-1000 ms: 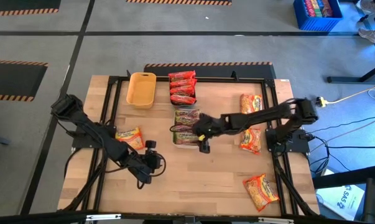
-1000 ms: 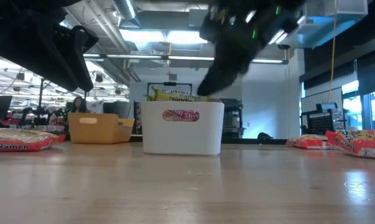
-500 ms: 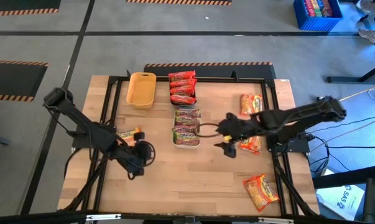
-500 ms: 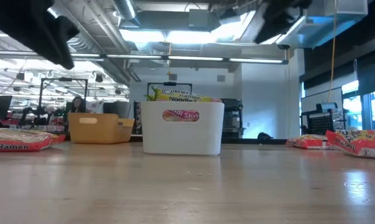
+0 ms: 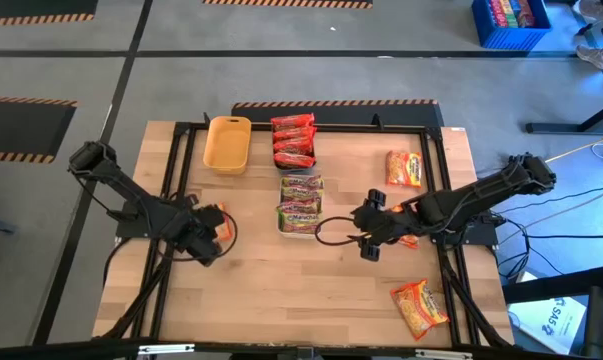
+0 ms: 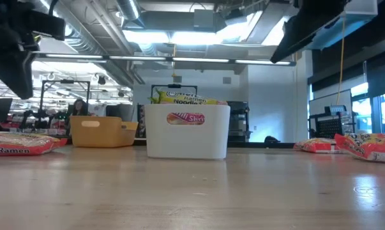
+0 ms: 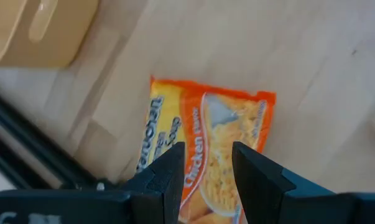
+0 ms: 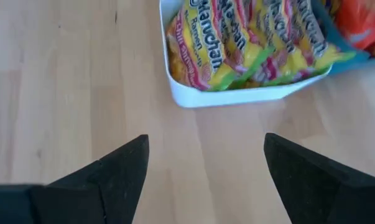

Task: Sort Maruchan noodles
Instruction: Put the orange noodle pack into the yellow bin

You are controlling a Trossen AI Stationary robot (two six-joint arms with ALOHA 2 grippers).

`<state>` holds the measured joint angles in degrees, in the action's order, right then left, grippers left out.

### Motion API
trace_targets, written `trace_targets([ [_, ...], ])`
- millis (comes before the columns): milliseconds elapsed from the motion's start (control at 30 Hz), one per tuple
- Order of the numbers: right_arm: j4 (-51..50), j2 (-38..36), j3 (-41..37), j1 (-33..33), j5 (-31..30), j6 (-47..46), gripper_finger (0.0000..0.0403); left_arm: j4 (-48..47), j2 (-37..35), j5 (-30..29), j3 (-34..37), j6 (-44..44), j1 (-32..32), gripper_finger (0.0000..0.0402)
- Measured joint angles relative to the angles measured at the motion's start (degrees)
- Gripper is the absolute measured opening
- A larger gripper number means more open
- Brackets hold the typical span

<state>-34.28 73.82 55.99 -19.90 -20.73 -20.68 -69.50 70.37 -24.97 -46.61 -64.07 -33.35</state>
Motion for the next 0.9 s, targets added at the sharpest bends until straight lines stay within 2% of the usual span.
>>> trace_targets([
  [233,9.51,-0.02,-0.31,0.04,-1.9,7.17,0.0303,-0.12,0.08,3.29,0.43,-1.78,2.19,0.0128],
  [500,20.36,0.77,-0.29,0.04,0.58,17.45,0.0303,3.6,0.17,10.09,9.53,-3.97,4.56,0.0127],
  [633,27.64,1.84,-0.32,0.04,4.09,23.1,0.0303,9.7,0.17,12.39,12.79,-3.93,5.91,0.0127],
  [900,43.61,4.97,-0.24,0.07,12.24,39.39,0.0303,15.62,0.06,14.68,16.85,-2.3,8.6,0.0127],
])
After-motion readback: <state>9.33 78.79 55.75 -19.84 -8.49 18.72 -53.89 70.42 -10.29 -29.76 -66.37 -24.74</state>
